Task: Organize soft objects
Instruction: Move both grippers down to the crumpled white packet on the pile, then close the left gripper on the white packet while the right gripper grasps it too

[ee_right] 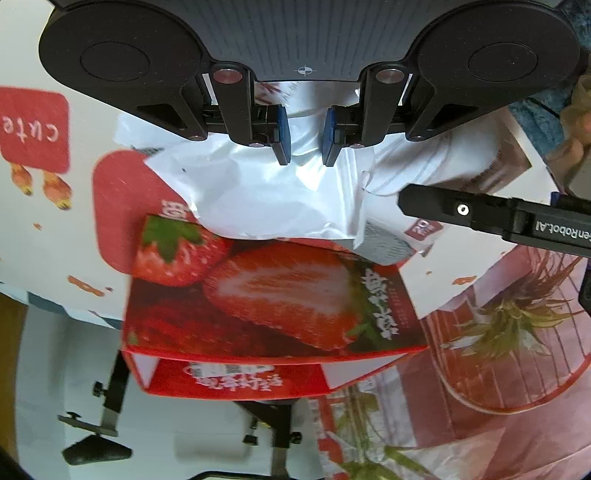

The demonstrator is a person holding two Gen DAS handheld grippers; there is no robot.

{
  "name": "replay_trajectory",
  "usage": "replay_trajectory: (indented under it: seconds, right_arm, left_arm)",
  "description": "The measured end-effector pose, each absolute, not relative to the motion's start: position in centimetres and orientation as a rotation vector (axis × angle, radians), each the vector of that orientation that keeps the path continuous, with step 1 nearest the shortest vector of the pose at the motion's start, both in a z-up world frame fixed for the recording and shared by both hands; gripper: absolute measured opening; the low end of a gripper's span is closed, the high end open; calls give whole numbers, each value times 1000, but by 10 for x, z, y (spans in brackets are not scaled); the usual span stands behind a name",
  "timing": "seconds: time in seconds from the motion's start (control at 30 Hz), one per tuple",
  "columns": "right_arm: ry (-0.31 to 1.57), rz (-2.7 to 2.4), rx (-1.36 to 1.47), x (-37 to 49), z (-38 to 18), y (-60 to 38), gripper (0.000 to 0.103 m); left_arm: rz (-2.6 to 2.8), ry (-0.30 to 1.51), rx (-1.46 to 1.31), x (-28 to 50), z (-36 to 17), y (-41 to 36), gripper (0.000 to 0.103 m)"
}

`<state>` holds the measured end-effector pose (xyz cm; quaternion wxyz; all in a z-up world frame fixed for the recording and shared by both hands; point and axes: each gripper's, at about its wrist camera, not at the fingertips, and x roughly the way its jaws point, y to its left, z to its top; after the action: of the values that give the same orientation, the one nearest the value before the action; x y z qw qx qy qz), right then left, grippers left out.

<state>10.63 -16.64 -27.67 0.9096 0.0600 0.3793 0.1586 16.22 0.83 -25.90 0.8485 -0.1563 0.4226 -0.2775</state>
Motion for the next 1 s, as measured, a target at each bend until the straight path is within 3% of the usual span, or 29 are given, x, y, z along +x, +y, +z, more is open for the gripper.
replay_trajectory:
  seconds: [0.17,0.53,0.6,0.7,1.0]
  right_arm:
    - [771,374,126,117,-277,-158,19]
    - [744,415,155,121,-282,-157,19]
    - [741,420,166,121,-283,-158,19]
    - [738,432,174,120,-281,-163,18]
    - [705,258,298,127,-276,-220,35]
  left_arm:
    - [-576,898,-338,167,-256,9,41]
    - [-535,975,-301,213,-266,-22,40]
    - [-514,973,-281,215,-270,-29,23]
    - [-496,974,-298,216,-276,-26,19]
    - [-505,955,-290,214,-281,-23,20]
